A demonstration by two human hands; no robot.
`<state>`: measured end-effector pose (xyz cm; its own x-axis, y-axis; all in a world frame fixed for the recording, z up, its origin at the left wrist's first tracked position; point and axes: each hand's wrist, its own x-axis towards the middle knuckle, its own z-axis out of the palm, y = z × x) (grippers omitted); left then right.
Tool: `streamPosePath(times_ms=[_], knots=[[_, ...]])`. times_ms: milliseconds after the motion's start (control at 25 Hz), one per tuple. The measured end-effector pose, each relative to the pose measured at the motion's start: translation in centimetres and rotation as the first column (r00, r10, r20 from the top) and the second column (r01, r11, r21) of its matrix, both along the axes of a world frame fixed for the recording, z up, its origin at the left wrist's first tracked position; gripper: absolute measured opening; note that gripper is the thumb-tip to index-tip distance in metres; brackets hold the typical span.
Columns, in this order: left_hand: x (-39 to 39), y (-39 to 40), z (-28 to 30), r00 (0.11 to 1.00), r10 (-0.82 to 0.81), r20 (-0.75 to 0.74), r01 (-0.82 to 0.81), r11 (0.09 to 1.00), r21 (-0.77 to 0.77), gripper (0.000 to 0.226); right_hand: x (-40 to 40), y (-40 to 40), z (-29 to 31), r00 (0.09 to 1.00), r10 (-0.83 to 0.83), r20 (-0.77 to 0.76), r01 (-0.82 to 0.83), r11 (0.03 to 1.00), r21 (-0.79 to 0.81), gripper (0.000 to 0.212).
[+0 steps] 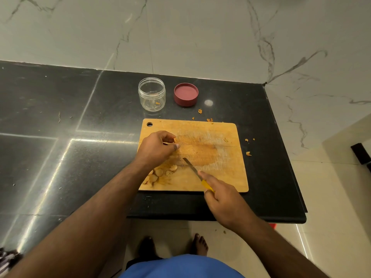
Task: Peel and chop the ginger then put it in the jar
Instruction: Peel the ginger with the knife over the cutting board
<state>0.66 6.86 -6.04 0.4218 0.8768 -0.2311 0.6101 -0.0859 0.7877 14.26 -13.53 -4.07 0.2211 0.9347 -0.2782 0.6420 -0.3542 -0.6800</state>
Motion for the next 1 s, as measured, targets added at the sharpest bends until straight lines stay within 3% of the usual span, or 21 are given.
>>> streamPosePath(times_ms=[160,320,440,720,1000], knots=[[0.3,-0.2,-0.3,0.999,-0.033,-0.008,0.033,0.999,0.025,0.034,-2.1,-1.1,0.2,0.990,0.133,-0.056,-0.135,0.990,-0.031,0.053],[0.7,-0.9,-0.8,0.996,-0.078,-0.042,0.080,0.995,0.052,0.036,-0.6,-0.8,1.1,0.986,-0.067,-0.151,0.071,0.997,0.027,0.051],[1.1,-1.4,-1.3,0.993,-0.093,-0.073,0.098,0.993,0.071,0.036,0.3,-0.1,1.4,0.991,-0.110,-0.082,0.116,0.991,0.070,0.054],[1.1,-1.8,-1.6,0.991,-0.080,-0.106,0.095,0.986,0.136,0.036,-1.5,2.7,0.9,0.994,0.026,0.102,-0.028,0.999,0.017,0.057],[1.0,-1.9,-1.7,0.990,-0.107,-0.095,0.120,0.982,0.145,0.020,-2.3,3.4,0.4,0.986,0.063,0.155,-0.062,0.998,-0.007,0.057]])
